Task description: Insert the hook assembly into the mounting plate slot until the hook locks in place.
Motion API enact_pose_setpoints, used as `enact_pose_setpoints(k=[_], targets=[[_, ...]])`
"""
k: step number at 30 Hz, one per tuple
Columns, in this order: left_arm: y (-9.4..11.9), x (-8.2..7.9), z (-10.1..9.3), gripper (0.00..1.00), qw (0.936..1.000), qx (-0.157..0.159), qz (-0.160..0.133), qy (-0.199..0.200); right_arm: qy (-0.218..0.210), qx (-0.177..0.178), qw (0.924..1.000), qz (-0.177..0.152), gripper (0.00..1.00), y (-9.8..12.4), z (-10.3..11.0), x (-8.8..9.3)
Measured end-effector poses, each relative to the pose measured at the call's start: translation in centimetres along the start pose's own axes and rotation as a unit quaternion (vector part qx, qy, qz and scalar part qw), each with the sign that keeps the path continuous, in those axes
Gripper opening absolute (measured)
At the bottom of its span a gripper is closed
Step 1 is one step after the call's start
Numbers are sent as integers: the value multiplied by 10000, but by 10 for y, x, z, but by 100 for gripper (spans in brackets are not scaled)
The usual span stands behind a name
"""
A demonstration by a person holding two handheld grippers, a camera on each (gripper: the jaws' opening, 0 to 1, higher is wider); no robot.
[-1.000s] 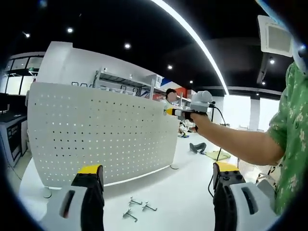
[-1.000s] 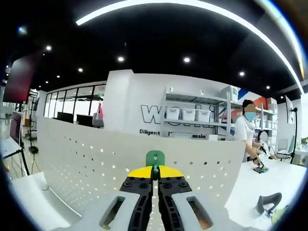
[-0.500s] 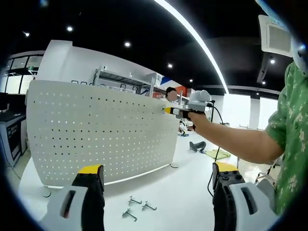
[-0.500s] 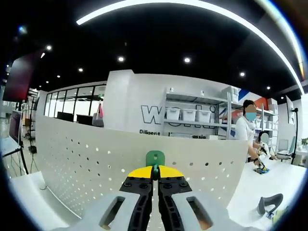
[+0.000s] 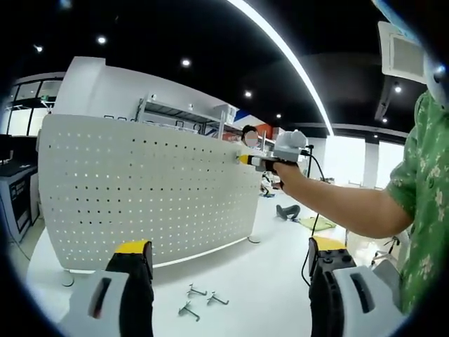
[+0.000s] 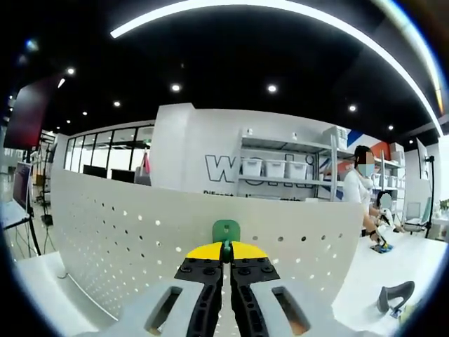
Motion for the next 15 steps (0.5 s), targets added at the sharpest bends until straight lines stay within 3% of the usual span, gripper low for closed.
enact_pose_setpoints(k=[15], targets=[[0,0,1,93,10000,-16,37,18,-52,20,10000,20,0,-3,0,3]])
Point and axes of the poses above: the point that each gripper's makers call its tool centre point, and the gripper's own axes: y roughly backward along the fingers, z roughly to its left, x roughly out of its underside, the point moved 8 cm from there along y, roughly backward along the fingers, and after that the axes turned 11 degrees about x, right-handed, at the moved point
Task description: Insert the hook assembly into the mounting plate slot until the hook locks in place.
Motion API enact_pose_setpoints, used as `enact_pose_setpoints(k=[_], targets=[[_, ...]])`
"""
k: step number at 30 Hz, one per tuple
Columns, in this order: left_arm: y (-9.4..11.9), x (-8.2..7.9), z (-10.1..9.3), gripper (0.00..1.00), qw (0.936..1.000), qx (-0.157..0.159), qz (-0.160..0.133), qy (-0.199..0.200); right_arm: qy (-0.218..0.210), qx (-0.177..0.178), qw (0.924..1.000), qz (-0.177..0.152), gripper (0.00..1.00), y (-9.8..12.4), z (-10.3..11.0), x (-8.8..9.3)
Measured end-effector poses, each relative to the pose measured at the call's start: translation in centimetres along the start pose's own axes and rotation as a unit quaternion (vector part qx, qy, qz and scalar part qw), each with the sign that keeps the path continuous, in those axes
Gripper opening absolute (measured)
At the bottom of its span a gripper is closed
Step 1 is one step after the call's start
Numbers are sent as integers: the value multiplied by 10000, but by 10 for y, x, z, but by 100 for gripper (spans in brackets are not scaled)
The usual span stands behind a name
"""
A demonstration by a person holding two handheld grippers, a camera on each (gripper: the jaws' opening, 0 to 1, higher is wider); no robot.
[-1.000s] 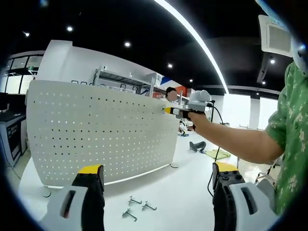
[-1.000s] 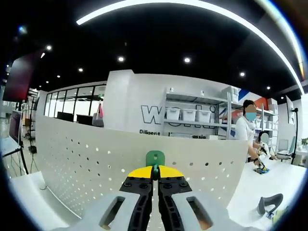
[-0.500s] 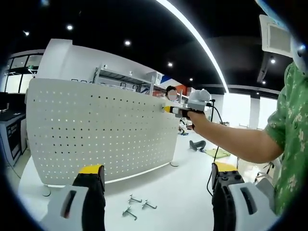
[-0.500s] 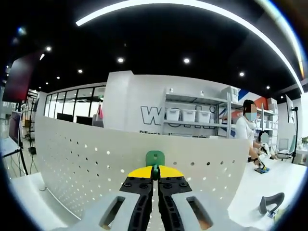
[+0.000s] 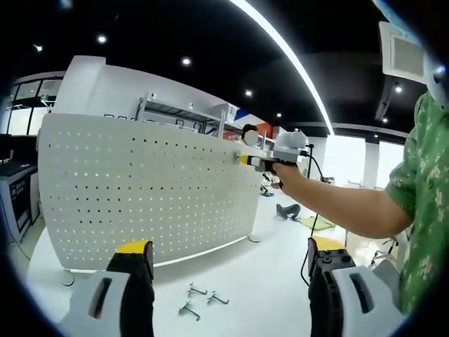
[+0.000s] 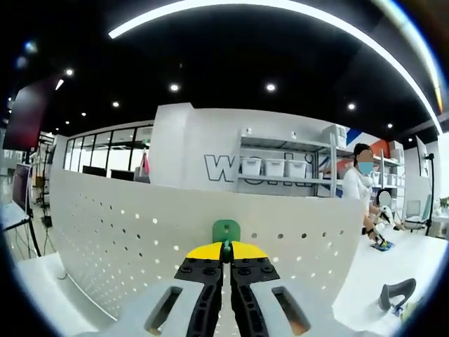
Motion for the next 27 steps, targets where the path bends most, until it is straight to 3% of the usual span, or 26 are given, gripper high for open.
enact_pose_setpoints(k=[27], targets=[[0,4,1,91,10000,-8,61,37,-13,-5,10000,45,1,-1,2,5]])
Point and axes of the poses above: the point that each gripper's makers call its tool centre point, and the gripper's own axes: y roughly backward along the fingers, z roughly to its left, x roughly out of its underside, the point moved 8 cm from there along y, roughly backward along the fingers, and after that the axes turned 11 degrees about x, right-handed, at the moved point
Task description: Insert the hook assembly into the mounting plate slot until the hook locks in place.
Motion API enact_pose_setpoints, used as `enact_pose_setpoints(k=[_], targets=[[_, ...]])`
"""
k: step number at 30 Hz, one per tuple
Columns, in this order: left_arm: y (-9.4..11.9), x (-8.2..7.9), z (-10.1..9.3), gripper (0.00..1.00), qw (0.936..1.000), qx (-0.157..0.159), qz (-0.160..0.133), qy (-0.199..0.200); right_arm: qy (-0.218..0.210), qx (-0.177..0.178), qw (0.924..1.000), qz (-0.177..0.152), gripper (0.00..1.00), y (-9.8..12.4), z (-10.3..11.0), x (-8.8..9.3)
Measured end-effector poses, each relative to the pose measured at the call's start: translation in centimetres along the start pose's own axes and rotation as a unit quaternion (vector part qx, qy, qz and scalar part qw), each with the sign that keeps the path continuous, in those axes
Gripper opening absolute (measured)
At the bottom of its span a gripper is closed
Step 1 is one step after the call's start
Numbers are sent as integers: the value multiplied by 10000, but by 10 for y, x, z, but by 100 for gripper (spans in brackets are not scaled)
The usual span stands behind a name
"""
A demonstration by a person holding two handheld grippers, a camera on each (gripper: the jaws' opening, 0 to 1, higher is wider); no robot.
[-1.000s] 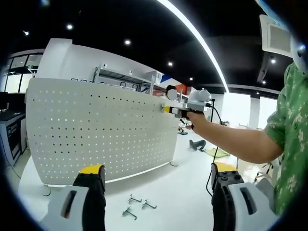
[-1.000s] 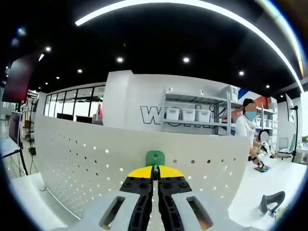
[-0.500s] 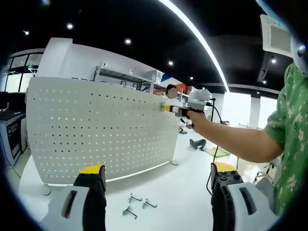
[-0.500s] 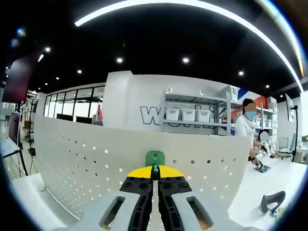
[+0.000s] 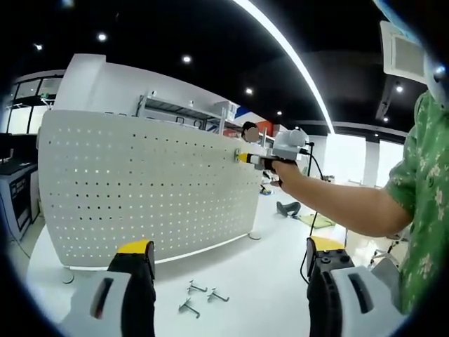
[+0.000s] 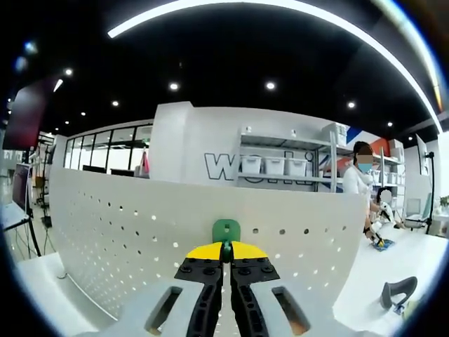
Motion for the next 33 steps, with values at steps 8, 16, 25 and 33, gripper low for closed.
enact_pose_setpoints(k=[8,16,25,33], targets=[[0,1,0,91,10000,2,21,2,-49,2,10000,16,1,0,0,1],[1,2,0,91,10000,4,34,8,-156,-15,9998,87,1,0,0,2],[0,3,1,90,10000,13,62,7,-420,-41,9989,208,1,-3,-1,0],[0,3,1,89,10000,20,77,9,-947,-65,9948,381,1,-5,-3,0]])
Point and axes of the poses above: the point that each gripper's makers call its tool centre point, and the gripper's own axes: y roughly backward along the fingers, z roughly to its left, x roughly out of its underside, the point moved 8 cm from there along y, roughly backward along the fingers, and after that the axes turned 11 degrees about x, right-handed, at the moved point
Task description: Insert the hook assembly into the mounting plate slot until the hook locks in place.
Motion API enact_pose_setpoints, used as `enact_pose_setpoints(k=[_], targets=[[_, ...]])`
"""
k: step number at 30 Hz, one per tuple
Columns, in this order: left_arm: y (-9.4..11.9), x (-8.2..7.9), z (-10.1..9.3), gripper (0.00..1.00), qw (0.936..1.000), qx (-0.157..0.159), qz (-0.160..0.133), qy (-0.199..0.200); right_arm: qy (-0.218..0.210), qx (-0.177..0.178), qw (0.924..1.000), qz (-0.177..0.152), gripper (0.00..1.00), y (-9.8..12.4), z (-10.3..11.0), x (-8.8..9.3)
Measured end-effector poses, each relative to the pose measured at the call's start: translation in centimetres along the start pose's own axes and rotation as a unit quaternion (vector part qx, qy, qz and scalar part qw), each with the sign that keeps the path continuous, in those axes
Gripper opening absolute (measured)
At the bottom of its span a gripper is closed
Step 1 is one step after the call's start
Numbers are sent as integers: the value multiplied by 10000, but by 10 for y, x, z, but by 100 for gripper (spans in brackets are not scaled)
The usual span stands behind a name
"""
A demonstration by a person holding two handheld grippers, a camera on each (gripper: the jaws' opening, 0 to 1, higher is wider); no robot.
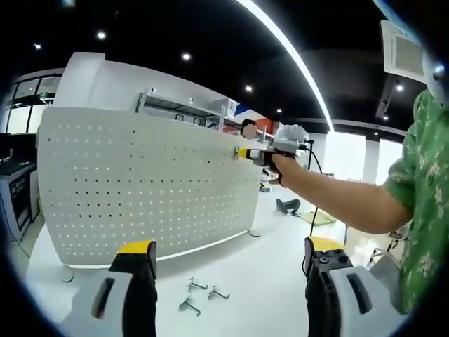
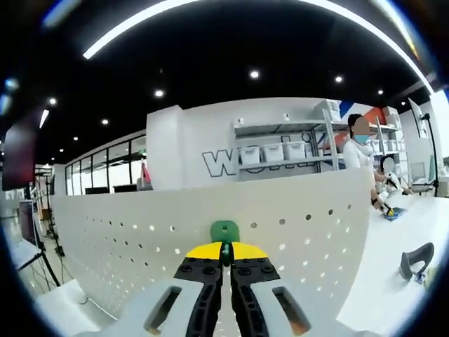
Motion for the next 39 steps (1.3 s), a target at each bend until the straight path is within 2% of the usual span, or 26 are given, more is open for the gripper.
enact_pose_setpoints(k=[2,8,9,13,18,22,26,29,34,39], targets=[[0,0,0,89,10000,-1,5,-1,-93,-3,9999,72,1,-1,-1,-1],[0,1,0,89,10000,8,16,1,82,57,9996,253,1,-4,1,-5],[-1,1,0,89,10000,14,18,2,388,82,9988,277,1,-4,1,-6],[-1,2,0,88,10000,19,23,3,858,148,9959,253,1,-4,5,-8],[-1,2,0,88,10000,20,22,2,775,92,9967,235,1,-3,4,-9],[-2,2,1,88,10000,26,36,3,1583,132,9871,200,2,-4,8,-13],[-3,2,1,88,10000,39,31,14,1998,152,9796,147,2,-4,10,-13],[-4,1,0,88,10000,60,33,5,2427,184,9699,34,3,-2,12,-12],[-5,1,0,87,10000,76,34,4,2378,122,9712,3,3,-1,12,-13],[-5,2,1,87,10000,67,43,16,2478,35,9684,-271,3,0,15,-21]])
Point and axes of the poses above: the point that each gripper's makers call its tool centre point, and the gripper's own axes: y roughly backward along the fingers, z roughly to its left, x roughly out of its underside, the point moved 8 cm from there along y, roughly backward along the fingers, and after that the axes turned 11 degrees about x, right-handed, at the moved point
